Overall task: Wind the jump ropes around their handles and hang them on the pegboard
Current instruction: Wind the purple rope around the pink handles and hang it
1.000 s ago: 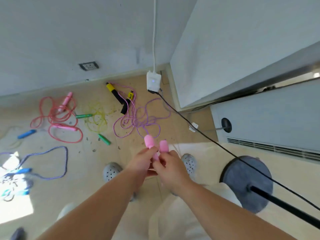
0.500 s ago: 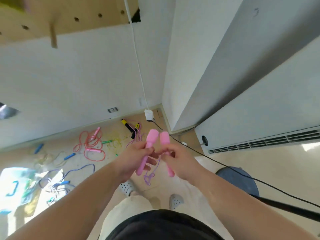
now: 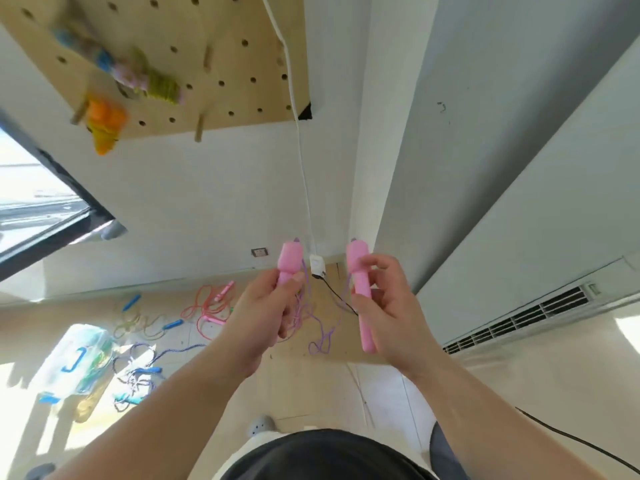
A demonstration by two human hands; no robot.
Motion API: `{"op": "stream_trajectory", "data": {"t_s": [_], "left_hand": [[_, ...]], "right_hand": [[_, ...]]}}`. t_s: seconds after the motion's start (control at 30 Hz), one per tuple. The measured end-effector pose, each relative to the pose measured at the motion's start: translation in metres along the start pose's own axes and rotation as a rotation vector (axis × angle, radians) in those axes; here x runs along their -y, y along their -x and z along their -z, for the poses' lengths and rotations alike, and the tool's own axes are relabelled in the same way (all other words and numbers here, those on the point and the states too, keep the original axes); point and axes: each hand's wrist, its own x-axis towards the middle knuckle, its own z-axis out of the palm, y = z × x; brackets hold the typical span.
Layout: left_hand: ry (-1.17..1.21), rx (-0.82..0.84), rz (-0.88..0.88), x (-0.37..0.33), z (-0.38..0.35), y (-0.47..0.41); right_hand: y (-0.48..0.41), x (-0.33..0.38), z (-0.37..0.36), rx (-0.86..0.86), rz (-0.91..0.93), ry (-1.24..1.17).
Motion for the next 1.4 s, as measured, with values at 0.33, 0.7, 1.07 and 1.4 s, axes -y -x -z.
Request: {"op": "stream_trajectory", "data": {"t_s": [0.33,0.7,1.07,1.4], "left_hand": [[-0.028,0.340,0.017,-0.021,-0.007,0.034],[-0.615,0.315,-0.135,-0.022,0.017,0.044],[-1.276,0.093,-0.568,-0.011,0.007,0.034],[-0.860,0.020,-0.448,-0.005,-0.011,0.033]], "right_hand": [[0.036,0.027,-0.034,0.159,0.164,0.059],[0.023,0.017,0.004,0.007,0.308,0.314],[0.027,0.015,0.009,0.329,0.105,0.412],[0.046,0.016,0.000,0.236,0.075,0.212]]}}
